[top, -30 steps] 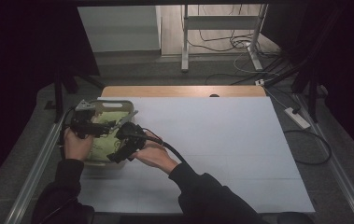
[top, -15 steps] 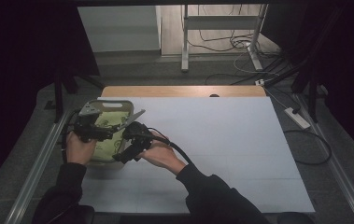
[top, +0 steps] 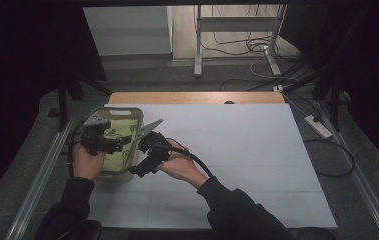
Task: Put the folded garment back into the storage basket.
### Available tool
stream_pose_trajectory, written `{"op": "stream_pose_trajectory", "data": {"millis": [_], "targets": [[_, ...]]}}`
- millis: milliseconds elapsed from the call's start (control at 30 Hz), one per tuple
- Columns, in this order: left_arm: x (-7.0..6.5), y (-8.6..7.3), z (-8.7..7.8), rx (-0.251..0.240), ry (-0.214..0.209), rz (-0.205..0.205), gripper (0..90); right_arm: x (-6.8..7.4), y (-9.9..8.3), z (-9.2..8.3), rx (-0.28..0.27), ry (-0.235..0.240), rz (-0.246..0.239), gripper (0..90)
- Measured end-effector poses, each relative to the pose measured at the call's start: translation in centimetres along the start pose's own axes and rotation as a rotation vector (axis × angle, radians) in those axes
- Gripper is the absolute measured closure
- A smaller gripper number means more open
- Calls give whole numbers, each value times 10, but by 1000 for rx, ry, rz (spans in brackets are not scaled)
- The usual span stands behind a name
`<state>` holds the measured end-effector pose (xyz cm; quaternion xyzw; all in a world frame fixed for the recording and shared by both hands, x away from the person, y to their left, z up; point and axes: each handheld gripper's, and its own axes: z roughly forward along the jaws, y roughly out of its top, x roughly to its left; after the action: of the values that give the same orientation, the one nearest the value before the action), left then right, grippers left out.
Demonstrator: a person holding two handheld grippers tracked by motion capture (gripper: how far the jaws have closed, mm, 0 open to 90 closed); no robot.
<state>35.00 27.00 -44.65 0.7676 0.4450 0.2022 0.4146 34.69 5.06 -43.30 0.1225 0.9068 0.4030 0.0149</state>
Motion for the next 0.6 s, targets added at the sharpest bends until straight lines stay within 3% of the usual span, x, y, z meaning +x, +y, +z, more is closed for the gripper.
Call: {"op": "stream_pose_trajectory", "data": {"millis": [367, 600], "targets": [[-16, 2, 3, 17, -43, 66, 0, -3, -17, -18, 2, -31, -35, 33], [-21, 2, 4, 18, -73, 59, 0, -6, -28, -28, -12, -33, -18, 25]]}}
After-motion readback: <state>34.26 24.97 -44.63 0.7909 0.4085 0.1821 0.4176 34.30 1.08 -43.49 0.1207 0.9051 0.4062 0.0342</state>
